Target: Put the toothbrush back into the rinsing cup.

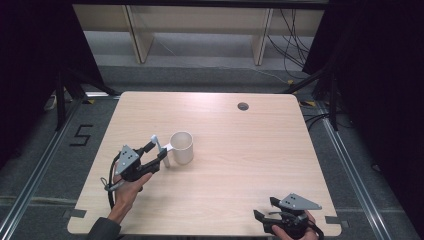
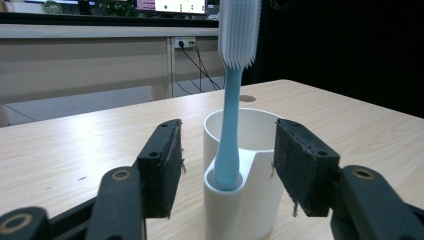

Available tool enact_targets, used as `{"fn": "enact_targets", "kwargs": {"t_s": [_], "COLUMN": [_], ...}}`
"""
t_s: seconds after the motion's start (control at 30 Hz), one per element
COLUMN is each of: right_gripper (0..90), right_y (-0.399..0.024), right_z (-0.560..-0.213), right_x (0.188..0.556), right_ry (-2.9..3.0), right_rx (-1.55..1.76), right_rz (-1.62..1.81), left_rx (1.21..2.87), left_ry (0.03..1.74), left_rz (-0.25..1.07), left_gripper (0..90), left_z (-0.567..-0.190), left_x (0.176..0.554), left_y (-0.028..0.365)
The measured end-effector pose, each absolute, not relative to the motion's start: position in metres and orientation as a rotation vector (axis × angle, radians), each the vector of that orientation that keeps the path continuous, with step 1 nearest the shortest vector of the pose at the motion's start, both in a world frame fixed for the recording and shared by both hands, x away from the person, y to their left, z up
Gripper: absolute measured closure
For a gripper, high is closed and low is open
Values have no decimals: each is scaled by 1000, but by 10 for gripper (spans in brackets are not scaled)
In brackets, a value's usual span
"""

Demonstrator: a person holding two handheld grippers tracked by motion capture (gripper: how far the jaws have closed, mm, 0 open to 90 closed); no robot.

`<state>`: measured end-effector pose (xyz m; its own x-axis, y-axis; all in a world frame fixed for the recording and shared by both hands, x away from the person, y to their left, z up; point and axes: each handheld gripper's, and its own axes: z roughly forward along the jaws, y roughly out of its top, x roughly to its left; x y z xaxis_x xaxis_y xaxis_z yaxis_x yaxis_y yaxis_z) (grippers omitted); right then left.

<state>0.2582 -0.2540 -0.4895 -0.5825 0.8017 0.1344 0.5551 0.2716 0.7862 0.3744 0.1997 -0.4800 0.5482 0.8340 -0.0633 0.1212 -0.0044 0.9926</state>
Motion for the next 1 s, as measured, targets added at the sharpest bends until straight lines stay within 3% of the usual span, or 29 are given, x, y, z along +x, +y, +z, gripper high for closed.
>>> {"fn": "enact_targets", "kwargs": {"t_s": [0.53, 1.0], "right_gripper": [257, 257], "right_y": [-253, -252], "right_z": [-489, -489], "right_x": [258, 257], "right_ry": [2265, 2264], "right_rx": [1265, 1273], "right_rz": [1223, 1233], "left_rx": [1527, 1526], "left_ry": [891, 932], "left_rz": [619, 575], "left_gripper": [300, 268], "left_z": [-476, -472], "left_x": [371, 366], "left_y": [201, 208]}}
